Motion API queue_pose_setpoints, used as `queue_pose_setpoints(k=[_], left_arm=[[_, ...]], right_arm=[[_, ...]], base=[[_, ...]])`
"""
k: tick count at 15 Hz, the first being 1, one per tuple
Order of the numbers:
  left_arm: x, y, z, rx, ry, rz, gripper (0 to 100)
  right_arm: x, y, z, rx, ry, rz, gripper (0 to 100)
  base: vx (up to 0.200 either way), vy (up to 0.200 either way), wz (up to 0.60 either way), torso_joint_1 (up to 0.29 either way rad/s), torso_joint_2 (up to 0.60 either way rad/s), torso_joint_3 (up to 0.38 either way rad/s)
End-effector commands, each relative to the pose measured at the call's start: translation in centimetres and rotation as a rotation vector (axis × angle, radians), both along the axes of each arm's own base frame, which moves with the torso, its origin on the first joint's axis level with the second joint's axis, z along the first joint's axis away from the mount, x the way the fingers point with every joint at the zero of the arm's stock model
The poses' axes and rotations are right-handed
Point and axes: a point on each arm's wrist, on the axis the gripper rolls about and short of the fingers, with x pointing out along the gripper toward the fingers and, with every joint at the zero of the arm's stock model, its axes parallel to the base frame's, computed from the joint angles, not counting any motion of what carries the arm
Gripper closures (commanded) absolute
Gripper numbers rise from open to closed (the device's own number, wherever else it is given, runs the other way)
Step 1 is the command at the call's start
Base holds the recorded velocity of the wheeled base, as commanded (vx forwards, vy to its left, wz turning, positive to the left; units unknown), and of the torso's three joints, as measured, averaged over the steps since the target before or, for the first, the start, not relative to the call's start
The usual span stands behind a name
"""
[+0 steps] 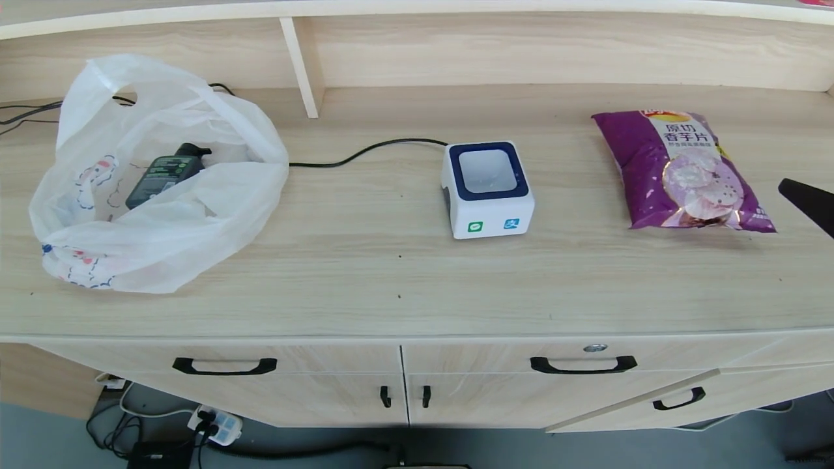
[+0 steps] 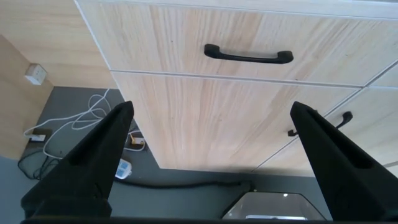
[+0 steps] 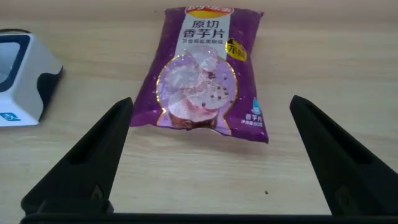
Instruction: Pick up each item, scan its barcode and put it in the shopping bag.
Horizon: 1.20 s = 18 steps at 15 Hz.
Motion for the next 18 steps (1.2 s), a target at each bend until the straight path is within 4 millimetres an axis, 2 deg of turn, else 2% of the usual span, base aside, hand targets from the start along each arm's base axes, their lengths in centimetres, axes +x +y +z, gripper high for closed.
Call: queue_pose_setpoints(k=[1, 2, 3, 5, 7, 9, 14, 18], left_arm=[[0.0, 0.0, 0.0, -0.001, 0.000, 0.000, 0], [0.0, 0.0, 0.0, -0.001, 0.000, 0.000, 0], [0.0, 0.0, 0.0, 0.001, 0.000, 0.000, 0], [0.0, 0.0, 0.0, 0.001, 0.000, 0.000, 0], [0.0, 0.0, 0.0, -0.001, -0.003, 0.000, 0], [0.0, 0.0, 0.0, -0.001, -0.003, 0.000, 0], [0.0, 0.0, 0.1, -0.004, -0.004, 0.000, 0], [0.0, 0.0, 0.1, -0.006, -0.006, 0.002, 0]], right_arm=[[4.5, -0.9, 0.7, 0.000, 0.036, 0.010, 0], [5.5, -1.0, 1.3, -0.002, 0.027, 0.018, 0], [8.0, -1.0, 2.0, -0.005, 0.022, 0.035, 0], [10.2, -0.1, 2.7, -0.011, 0.016, 0.079, 0], [11.2, 0.8, 2.9, -0.022, 0.054, 0.106, 0], [12.0, 0.7, 1.8, -0.036, 0.114, 0.098, 0], [14.6, 0.5, 2.2, -0.029, 0.171, 0.096, 0], [15.4, 0.6, 2.3, -0.029, 0.192, 0.101, 0]], base=[[0.000, 0.000, 0.00, 0.000, 0.00, 0.000], [0.000, 0.000, 0.00, 0.000, 0.00, 0.000], [0.000, 0.000, 0.00, 0.000, 0.00, 0.000], [0.000, 0.000, 0.00, 0.000, 0.00, 0.000], [0.000, 0.000, 0.00, 0.000, 0.00, 0.000], [0.000, 0.000, 0.00, 0.000, 0.00, 0.000], [0.000, 0.000, 0.00, 0.000, 0.00, 0.000], [0.000, 0.000, 0.00, 0.000, 0.00, 0.000]])
